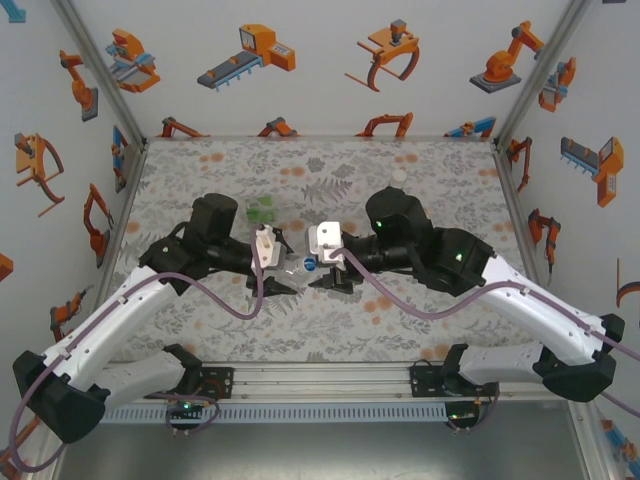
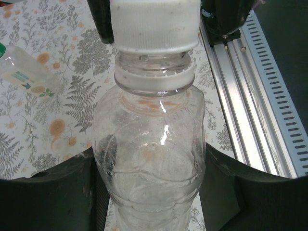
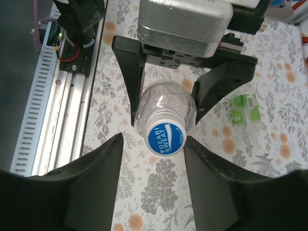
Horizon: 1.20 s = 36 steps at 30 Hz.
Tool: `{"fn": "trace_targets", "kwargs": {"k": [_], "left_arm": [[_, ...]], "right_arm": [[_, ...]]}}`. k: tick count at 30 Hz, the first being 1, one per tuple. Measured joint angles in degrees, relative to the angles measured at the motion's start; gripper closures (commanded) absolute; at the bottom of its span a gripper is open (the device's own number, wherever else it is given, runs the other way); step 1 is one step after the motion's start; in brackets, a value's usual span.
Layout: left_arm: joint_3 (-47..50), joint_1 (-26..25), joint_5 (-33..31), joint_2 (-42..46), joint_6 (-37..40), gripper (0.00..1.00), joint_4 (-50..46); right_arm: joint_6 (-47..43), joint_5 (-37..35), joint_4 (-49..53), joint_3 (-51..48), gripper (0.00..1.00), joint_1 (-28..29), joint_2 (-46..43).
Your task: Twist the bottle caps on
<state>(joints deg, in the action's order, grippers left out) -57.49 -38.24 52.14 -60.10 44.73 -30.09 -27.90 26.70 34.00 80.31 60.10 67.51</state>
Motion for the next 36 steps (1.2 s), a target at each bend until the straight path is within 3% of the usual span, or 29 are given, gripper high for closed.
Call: {"fn": "trace_targets", "kwargs": {"k": [7,14,29,36], "left_arm": [[0.0,-0.4,0.2,0.0,0.2,1.0,-0.6],[0.0,-0.4,0.3,0.0,0.4,1.0,-0.9],[0.0,-0.4,-0.2,0.0,0.5,1.0,-0.8],[0.0,-0.4,-4.3,0.0,-0.1,1.0,-0.5]], "right_arm": [[0.0,0.9,-1.7,0.1,0.6,0.0,0.0],[0.3,0.1,-2.2,0.1,0.77,0.0,0.1],[0.6,-2.2,-2.1,0.1,0.89,0.2,0.1],[3.2,-5.1,-1.9,0.5,1.0,0.2,1.7]]}}
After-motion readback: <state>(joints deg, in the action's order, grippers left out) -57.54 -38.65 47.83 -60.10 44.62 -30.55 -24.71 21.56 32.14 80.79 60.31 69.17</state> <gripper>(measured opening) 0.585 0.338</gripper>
